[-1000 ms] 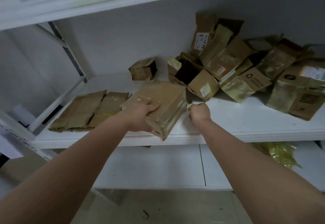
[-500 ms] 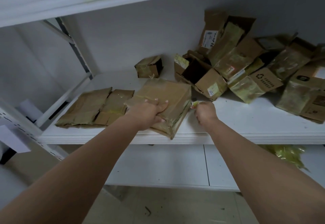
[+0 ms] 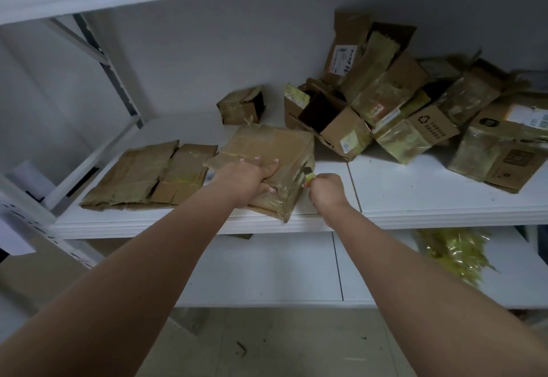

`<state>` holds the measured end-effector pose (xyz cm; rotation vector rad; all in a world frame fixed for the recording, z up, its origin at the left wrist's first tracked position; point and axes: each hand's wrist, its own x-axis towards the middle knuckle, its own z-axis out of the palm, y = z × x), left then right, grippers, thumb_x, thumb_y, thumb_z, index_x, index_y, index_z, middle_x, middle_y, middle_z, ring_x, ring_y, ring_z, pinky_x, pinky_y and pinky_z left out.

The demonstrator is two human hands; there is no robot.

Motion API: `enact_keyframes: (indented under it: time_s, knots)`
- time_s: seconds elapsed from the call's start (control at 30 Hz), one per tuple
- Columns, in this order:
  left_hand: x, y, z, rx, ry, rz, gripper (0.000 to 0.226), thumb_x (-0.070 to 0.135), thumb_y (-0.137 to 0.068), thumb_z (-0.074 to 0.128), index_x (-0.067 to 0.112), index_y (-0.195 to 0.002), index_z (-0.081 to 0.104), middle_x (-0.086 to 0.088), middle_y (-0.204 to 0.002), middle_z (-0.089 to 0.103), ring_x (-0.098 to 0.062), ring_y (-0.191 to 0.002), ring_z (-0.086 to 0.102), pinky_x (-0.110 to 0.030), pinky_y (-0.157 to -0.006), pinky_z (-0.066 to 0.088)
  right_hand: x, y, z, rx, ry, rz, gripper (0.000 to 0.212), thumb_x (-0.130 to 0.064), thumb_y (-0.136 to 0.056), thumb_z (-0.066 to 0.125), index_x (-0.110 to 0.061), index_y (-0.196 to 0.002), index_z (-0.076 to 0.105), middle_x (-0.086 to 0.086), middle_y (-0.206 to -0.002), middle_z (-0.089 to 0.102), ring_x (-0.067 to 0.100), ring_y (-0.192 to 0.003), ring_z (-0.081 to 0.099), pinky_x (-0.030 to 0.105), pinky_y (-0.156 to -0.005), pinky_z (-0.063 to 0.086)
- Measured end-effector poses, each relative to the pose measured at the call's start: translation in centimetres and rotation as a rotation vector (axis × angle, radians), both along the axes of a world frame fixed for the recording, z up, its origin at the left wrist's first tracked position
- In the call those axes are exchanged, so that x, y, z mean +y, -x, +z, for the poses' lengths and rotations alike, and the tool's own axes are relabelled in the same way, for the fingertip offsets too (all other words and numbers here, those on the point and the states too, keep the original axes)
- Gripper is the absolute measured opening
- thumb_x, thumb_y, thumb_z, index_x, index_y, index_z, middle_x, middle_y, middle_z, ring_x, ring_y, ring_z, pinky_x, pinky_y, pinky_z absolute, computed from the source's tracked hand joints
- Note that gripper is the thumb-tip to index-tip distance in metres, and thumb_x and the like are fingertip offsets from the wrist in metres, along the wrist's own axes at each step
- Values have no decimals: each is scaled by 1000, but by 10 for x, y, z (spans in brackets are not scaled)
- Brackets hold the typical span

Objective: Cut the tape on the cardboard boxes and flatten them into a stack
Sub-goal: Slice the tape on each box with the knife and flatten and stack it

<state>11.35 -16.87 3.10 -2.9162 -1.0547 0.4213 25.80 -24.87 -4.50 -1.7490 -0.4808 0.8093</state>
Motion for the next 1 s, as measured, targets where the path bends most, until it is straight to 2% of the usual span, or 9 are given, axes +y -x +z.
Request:
enact_keyframes:
  time_s: [0.07,0.17,0.33,0.43,0.5,0.57,0.67,0.8,1.0]
  knots:
    - [-1,-1,0,11,-14,0,64,45,-100,39,36,-153,5,-7,-162,8,-36,-146,13,-44,-114,23,-7,7,1,0,14,16,18,2,-79,50,7,-89,64,8,-58,43,19,-52,35,25,-48,25]
    - [-4,-2,0,32,-11,16,64,44,-101,39,35,-154,4,-8,-162,6,-35,-147,11,-43,-115,22,-21,15,9,7,49,70,8,1,-80,55,-2,-78,61,6,-56,44,18,-49,36,24,-46,25]
    - [-9,-2,3,34,-29,21,63,41,-102,38,33,-154,3,-10,-161,6,-37,-146,13,-41,-115,21,-44,36,15,-26,99,200,19,2,-83,49,-6,-69,60,4,-50,43,15,-43,34,16,-34,23]
    - [-11,-1,4,37,-40,24,64,43,-101,39,33,-154,4,-11,-161,9,-36,-145,18,-40,-115,21,-53,40,14,-109,103,233,15,-3,-83,51,-2,-75,64,6,-54,45,17,-47,36,18,-41,27]
    - [-12,-1,4,39,-61,15,65,45,-100,39,32,-154,6,-13,-160,12,-35,-143,25,-39,-113,25,-57,37,10,-259,103,260,19,-11,-84,52,4,-83,65,7,-60,49,22,-56,45,24,-53,34]
    - [-13,-1,3,37,-77,14,65,47,-100,39,32,-154,7,-14,-160,15,-34,-141,30,-39,-112,28,-63,36,5,-484,140,330,22,-22,-88,54,-2,-88,63,7,-71,56,27,-70,55,31,-62,42]
    - [-13,-2,4,39,-81,24,65,49,-100,38,32,-154,7,-14,-159,16,-34,-140,31,-39,-112,31,-75,44,-3,-775,179,384,22,-30,-93,51,-10,-95,56,5,-80,57,29,-82,58,31,-62,40]
    - [-12,-2,3,38,-48,42,65,47,-99,41,33,-154,7,-14,-160,14,-35,-141,30,-39,-112,30,-89,48,-15,-1083,236,397,16,-31,-97,39,-15,-98,40,3,-75,57,31,-75,59,30,-58,32]
    - [-11,-4,7,84,-49,20,66,47,-100,39,31,-154,4,-15,-160,12,-35,-143,26,-39,-114,26,-87,55,-16,-1267,250,438,20,-32,-99,29,-15,-107,35,1,-71,59,31,-63,52,31,-56,31]
